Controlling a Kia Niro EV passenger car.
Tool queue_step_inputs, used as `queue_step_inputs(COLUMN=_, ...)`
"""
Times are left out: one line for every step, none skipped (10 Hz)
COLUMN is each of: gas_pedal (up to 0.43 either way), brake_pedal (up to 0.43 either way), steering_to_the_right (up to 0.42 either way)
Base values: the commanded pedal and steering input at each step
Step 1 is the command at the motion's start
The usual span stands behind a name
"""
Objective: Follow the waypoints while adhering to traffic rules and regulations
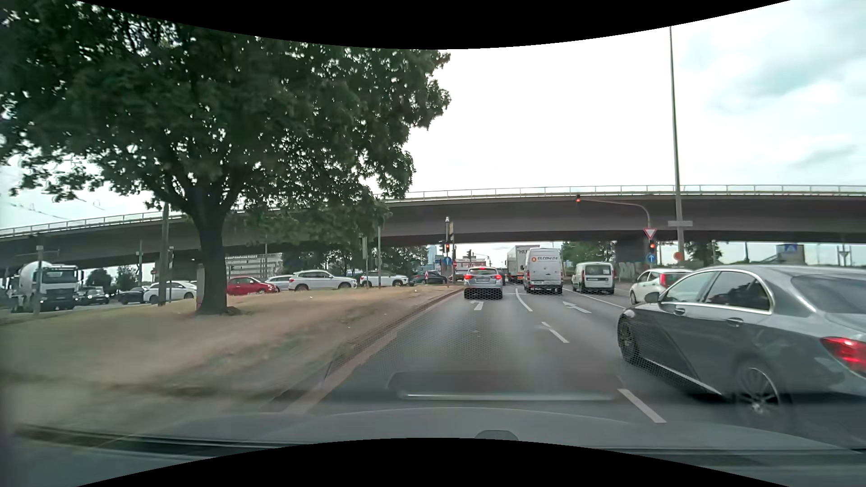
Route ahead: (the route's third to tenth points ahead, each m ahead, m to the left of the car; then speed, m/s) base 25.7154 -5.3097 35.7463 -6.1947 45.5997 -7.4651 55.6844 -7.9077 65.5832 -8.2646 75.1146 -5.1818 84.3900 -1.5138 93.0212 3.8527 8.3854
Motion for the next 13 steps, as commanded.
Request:
queue_step_inputs(gas_pedal=0.0, brake_pedal=0.189, steering_to_the_right=0.022)
queue_step_inputs(gas_pedal=0.0, brake_pedal=0.22, steering_to_the_right=0.019)
queue_step_inputs(gas_pedal=0.0, brake_pedal=0.232, steering_to_the_right=0.017)
queue_step_inputs(gas_pedal=0.0, brake_pedal=0.25, steering_to_the_right=0.014)
queue_step_inputs(gas_pedal=0.0, brake_pedal=0.262, steering_to_the_right=0.013)
queue_step_inputs(gas_pedal=0.0, brake_pedal=0.274, steering_to_the_right=0.014)
queue_step_inputs(gas_pedal=0.0, brake_pedal=0.28, steering_to_the_right=0.015)
queue_step_inputs(gas_pedal=0.0, brake_pedal=0.287, steering_to_the_right=0.016)
queue_step_inputs(gas_pedal=0.0, brake_pedal=0.293, steering_to_the_right=0.018)
queue_step_inputs(gas_pedal=0.0, brake_pedal=0.299, steering_to_the_right=0.02)
queue_step_inputs(gas_pedal=0.0, brake_pedal=0.299, steering_to_the_right=0.023)
queue_step_inputs(gas_pedal=0.0, brake_pedal=0.305, steering_to_the_right=0.028)
queue_step_inputs(gas_pedal=0.0, brake_pedal=0.305, steering_to_the_right=0.033)
